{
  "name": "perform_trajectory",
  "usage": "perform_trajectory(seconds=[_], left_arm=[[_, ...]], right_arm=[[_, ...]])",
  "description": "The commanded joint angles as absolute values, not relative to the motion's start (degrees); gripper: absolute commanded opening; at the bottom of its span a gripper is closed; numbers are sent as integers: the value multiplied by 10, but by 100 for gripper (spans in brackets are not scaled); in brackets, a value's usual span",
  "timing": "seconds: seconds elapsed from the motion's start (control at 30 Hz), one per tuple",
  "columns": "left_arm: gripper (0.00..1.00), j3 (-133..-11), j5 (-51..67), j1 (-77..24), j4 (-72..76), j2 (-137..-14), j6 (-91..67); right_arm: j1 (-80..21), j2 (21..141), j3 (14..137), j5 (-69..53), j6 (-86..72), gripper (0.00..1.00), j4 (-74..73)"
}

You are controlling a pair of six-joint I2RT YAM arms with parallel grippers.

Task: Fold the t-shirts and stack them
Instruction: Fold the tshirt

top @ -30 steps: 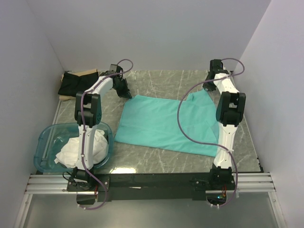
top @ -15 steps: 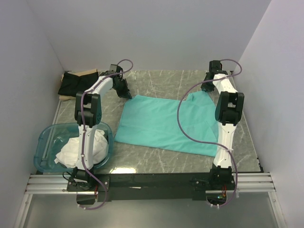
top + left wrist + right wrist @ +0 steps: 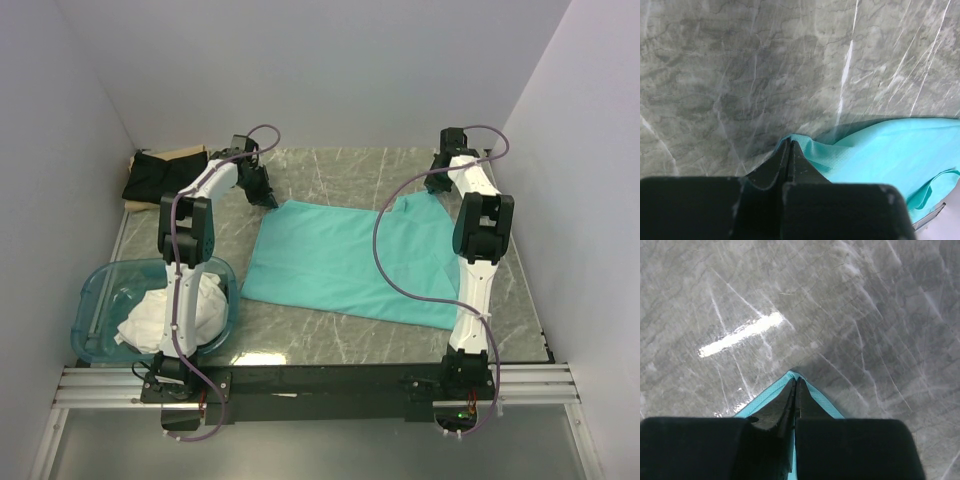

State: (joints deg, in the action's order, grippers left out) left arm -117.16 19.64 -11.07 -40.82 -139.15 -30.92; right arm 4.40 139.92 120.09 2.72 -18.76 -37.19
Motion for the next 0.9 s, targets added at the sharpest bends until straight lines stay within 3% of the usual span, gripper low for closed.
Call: perform_trajectory(seconds=[0.0, 0.3, 0.67, 0.87], left_arm=[[0, -1192, 179, -111, -429, -1412, -288], [0, -1221, 215, -110, -411, -1413, -298], [1, -1235, 301, -105, -342, -1401, -305], [0, -1216, 323, -100, -316, -1376, -308]], right_arm=[[50, 1395, 1226, 61, -199, 0, -393], [66, 1330, 1206, 118, -234, 0, -373], [70, 1282, 1215, 101, -244, 0, -374], [69, 1181, 1077, 96, -265, 0, -326]])
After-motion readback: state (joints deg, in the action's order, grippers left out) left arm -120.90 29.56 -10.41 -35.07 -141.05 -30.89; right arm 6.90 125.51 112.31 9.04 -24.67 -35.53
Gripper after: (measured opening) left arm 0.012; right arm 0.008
